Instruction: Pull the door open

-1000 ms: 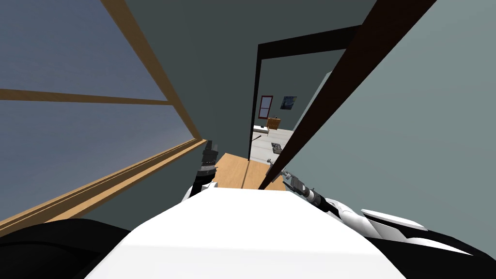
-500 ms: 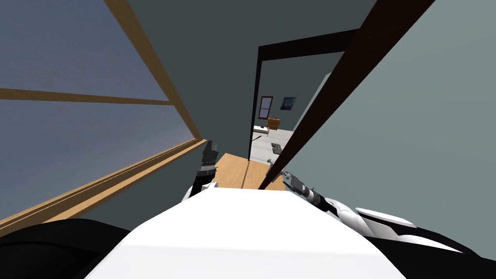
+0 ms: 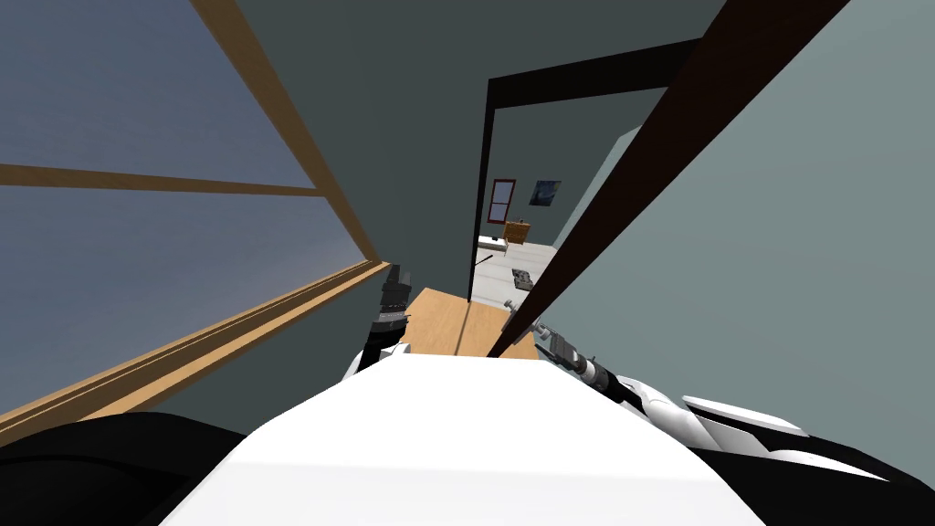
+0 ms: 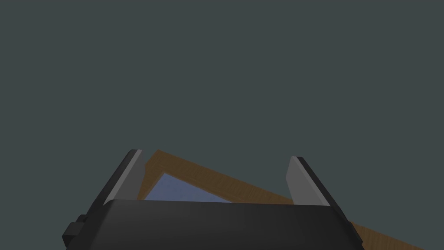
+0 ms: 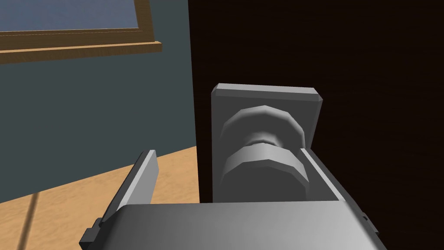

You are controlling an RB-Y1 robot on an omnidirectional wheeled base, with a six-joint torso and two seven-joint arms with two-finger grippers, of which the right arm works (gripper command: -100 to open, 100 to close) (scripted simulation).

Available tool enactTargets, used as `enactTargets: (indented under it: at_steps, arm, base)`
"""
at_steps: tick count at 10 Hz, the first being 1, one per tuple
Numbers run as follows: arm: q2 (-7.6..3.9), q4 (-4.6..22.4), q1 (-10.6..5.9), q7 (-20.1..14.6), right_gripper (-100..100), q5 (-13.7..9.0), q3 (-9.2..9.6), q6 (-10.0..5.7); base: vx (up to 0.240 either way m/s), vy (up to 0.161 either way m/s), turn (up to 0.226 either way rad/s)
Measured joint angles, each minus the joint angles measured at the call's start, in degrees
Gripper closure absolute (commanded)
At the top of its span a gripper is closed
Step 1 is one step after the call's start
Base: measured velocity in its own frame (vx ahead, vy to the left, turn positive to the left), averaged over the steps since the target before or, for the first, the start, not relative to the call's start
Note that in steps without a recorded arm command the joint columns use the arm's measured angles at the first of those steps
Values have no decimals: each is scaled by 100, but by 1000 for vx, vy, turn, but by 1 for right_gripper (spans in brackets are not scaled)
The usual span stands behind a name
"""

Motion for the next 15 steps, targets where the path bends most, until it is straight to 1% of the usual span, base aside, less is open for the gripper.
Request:
enactTargets:
  at_steps: [2, 3, 4, 5, 6, 7, 8, 9, 11, 12, 13, 15]
  arm:
    - [105, 252, -30, -85, 100, 13, 10, -125]
    - [170, 360, -49, -111, 100, 14, 8, -164]
    - [83, 194, -57, -88, 100, 14, 16, -60]
    - [-3, 27, -27, -45, 100, 6, 10, 11]
    - [-45, -71, 5, 4, 100, -2, 3, 32]
    - [-57, -107, 27, 46, 100, -5, -3, 31]
    - [-88, -184, -19, 65, 100, -41, -37, 141]
    - [-55, -106, -70, 52, 100, -75, -73, 210]
    - [103, 185, -176, -49, 100, -87, -93, 206]
    - [-121, -236, -100, 55, 100, -112, -102, 360]
    - [-45, -110, -150, 22, 100, -95, -94, 336]
    - [5, -22, -162, 6, 100, -105, -106, 300]
  base:
    - [-1, -1, -3]
    - [0, 0, 0]
    - [0, 0, 0]
    - [7, 6, -1]
    - [13, 12, 2]
    - [9, 84, 95]
    - [-2, 100, 66]
    - [-4, 60, 19]
    - [0, 16, 2]
    - [-8, -11, -9]
    - [-12, 1, 15]
    - [-14, 29, 17]
